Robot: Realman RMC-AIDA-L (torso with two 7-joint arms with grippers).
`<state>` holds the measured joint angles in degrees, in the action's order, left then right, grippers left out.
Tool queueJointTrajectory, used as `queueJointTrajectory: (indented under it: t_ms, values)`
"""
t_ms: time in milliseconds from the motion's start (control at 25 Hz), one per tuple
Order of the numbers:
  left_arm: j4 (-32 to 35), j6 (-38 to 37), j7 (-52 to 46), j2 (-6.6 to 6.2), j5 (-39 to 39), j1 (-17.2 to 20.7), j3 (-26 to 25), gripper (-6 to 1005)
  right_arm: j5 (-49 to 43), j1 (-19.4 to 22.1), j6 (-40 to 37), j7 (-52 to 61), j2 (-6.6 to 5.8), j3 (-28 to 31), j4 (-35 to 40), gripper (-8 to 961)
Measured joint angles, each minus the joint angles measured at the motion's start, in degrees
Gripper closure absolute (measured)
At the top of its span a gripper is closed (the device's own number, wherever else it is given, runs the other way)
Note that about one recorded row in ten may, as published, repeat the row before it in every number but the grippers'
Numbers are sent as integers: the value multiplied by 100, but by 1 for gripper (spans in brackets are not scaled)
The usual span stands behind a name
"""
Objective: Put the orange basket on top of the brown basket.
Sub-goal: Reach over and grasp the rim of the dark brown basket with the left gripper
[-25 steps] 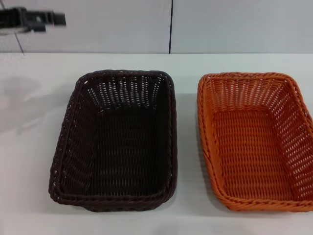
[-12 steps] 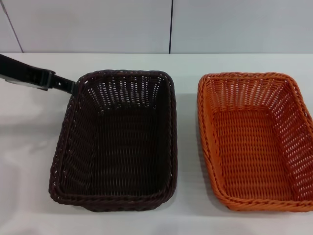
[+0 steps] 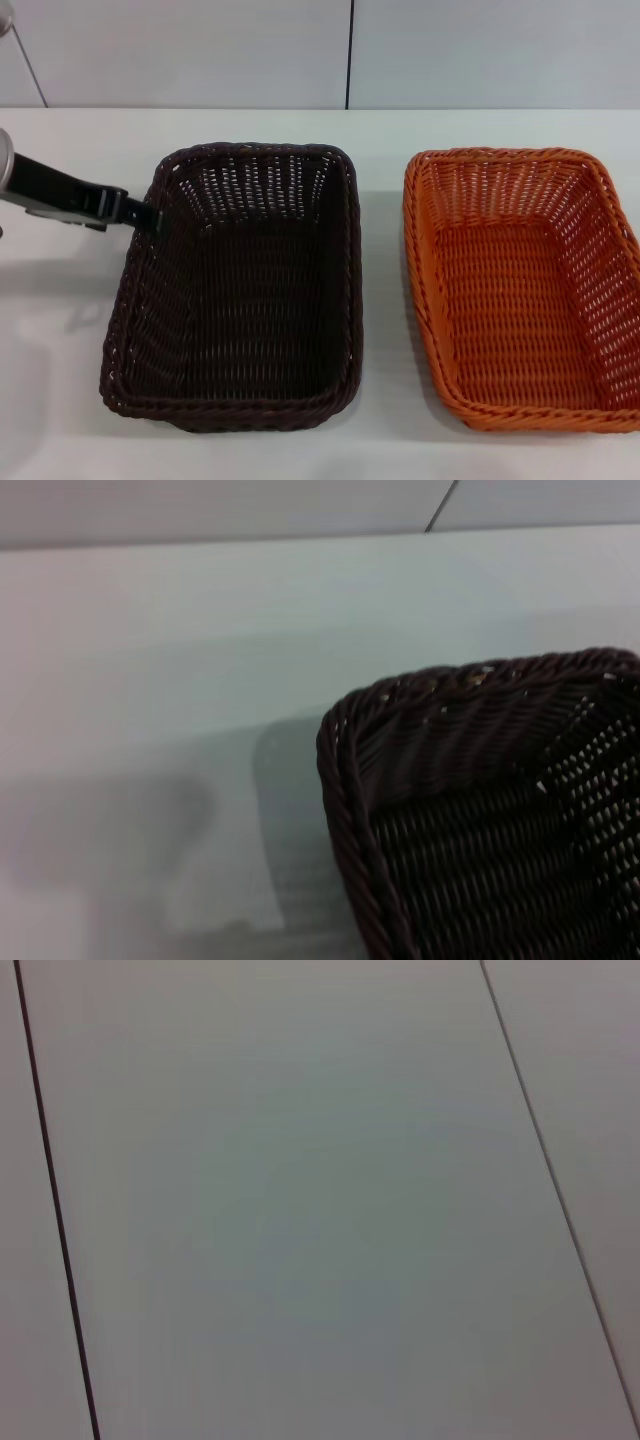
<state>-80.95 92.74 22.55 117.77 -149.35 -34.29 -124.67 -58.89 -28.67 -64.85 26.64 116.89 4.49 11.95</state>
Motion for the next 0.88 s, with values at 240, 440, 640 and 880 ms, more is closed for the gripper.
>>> queueJointTrajectory:
  t_ms: [240, 440, 640, 880]
  values:
    - [233, -163, -9, 3, 1, 62, 4, 191, 0, 3, 0, -1, 0, -35, 0, 388]
    - [420, -283, 22, 6, 20, 92, 19, 193, 0, 11, 0, -1, 0, -37, -9, 388]
    - [645, -427, 53, 6, -14, 89, 190, 196, 0, 6, -1, -2, 11, -37, -18, 388]
    - [871, -593, 60, 10, -27, 73, 320, 199, 0, -6, -2, -1, 7, -45, -92, 388]
